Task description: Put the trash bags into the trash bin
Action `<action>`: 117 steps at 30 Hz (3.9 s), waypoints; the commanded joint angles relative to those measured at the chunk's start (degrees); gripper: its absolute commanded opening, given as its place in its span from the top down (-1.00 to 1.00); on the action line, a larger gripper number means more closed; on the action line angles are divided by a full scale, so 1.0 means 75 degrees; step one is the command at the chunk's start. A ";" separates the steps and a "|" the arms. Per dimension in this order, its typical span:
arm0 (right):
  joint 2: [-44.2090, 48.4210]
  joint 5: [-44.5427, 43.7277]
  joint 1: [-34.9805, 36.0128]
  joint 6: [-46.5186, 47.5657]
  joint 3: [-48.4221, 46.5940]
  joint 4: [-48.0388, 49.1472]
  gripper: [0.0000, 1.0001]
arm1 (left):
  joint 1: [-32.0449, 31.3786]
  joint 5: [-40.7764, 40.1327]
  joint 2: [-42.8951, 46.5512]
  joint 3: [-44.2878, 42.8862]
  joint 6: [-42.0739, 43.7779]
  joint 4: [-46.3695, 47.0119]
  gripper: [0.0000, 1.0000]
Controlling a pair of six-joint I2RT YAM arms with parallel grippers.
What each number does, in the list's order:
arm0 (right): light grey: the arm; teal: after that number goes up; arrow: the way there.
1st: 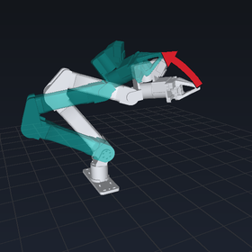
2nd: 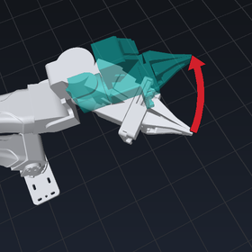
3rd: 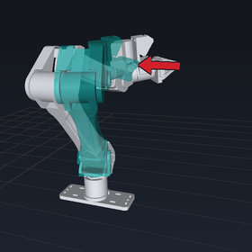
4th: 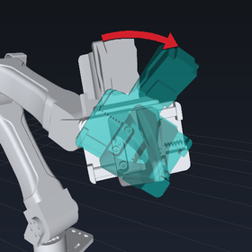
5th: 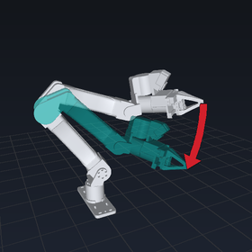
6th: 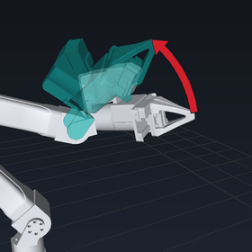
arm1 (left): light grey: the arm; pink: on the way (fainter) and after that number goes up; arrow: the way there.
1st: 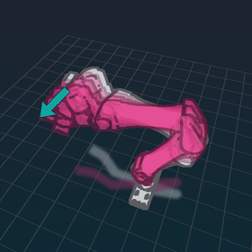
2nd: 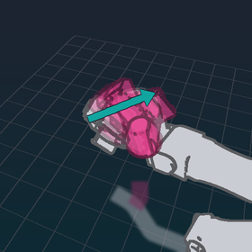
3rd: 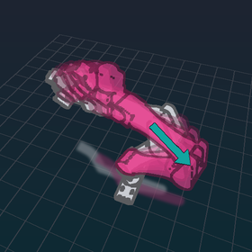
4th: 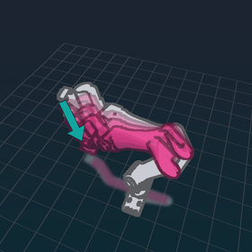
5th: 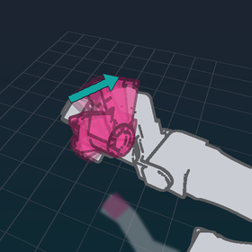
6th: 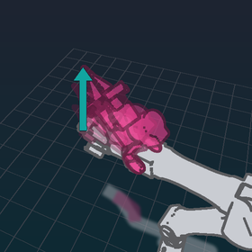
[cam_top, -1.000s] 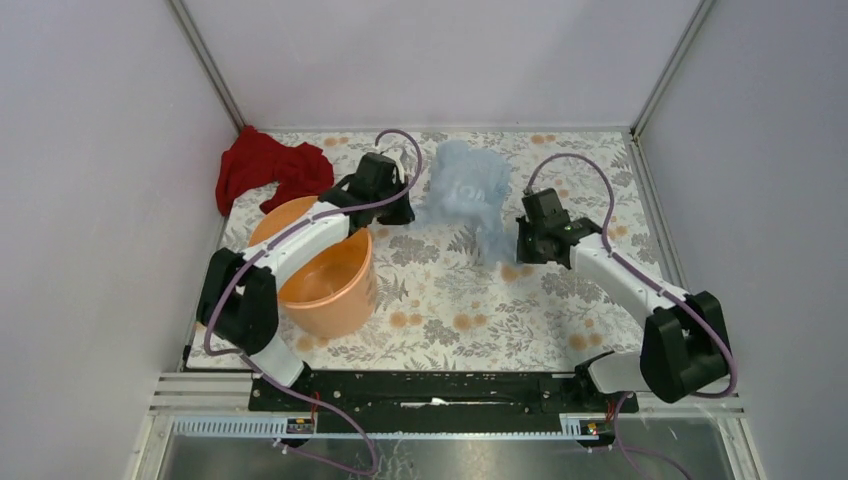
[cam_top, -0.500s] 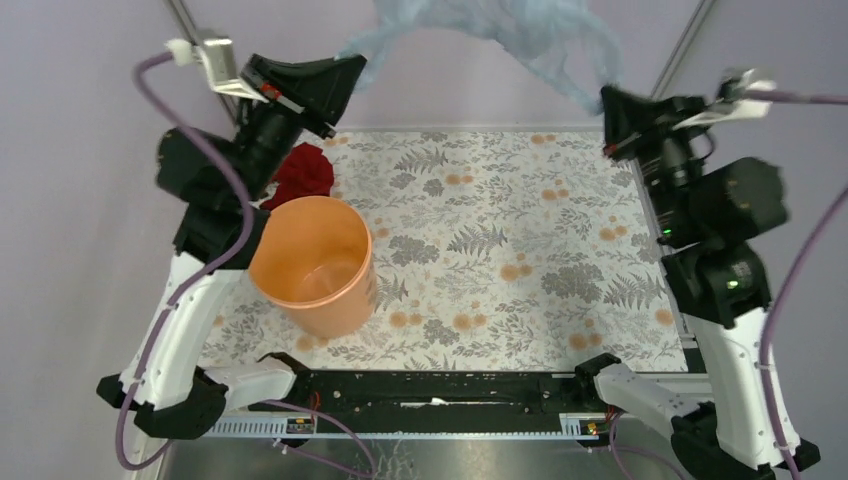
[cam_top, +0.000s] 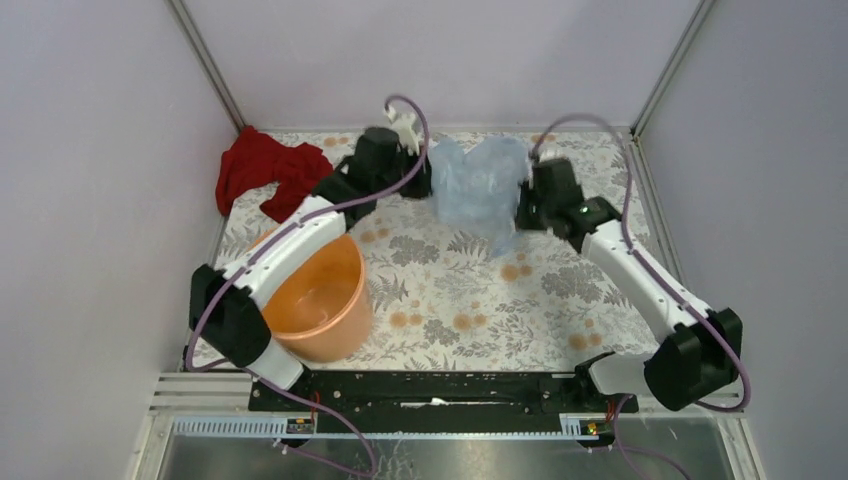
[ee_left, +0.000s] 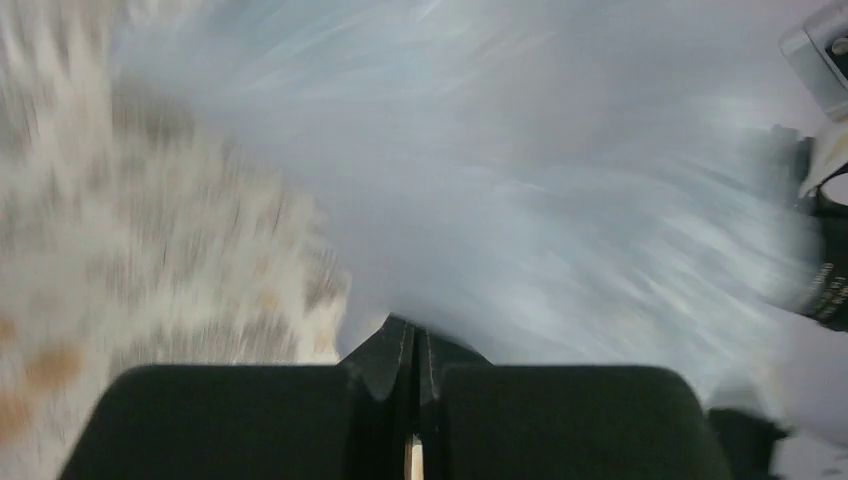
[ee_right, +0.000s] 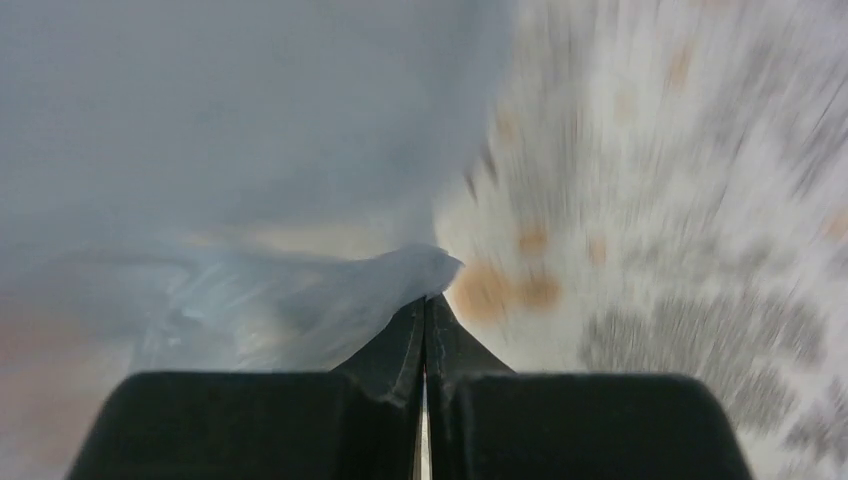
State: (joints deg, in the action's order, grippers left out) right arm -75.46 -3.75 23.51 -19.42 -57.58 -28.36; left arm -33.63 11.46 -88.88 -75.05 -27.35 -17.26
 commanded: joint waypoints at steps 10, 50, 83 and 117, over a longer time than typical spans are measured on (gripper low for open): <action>0.1050 -0.0734 0.0006 0.0950 -0.4705 0.0366 1.00 | 0.0054 -0.0094 0.1006 -0.3659 0.0571 0.0727 1.00; 0.2144 0.2109 -0.0011 -0.0101 -0.3649 0.0449 1.00 | -0.1645 0.0325 0.1374 -0.3105 -0.0145 0.0473 1.00; 0.2532 0.3569 -0.0011 -0.3110 0.0386 0.3853 0.61 | -0.1948 -0.1726 0.2155 0.1240 -0.4135 0.3549 1.00; 0.4239 0.2295 -0.0006 -0.0380 0.0297 -0.0159 -0.99 | -0.1948 -0.1914 0.1749 0.1197 -0.4473 0.2842 1.00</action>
State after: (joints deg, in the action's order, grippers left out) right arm -43.55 0.27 23.49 -25.58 -58.39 -36.40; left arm -48.07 -1.78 -76.23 -65.41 -60.07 2.66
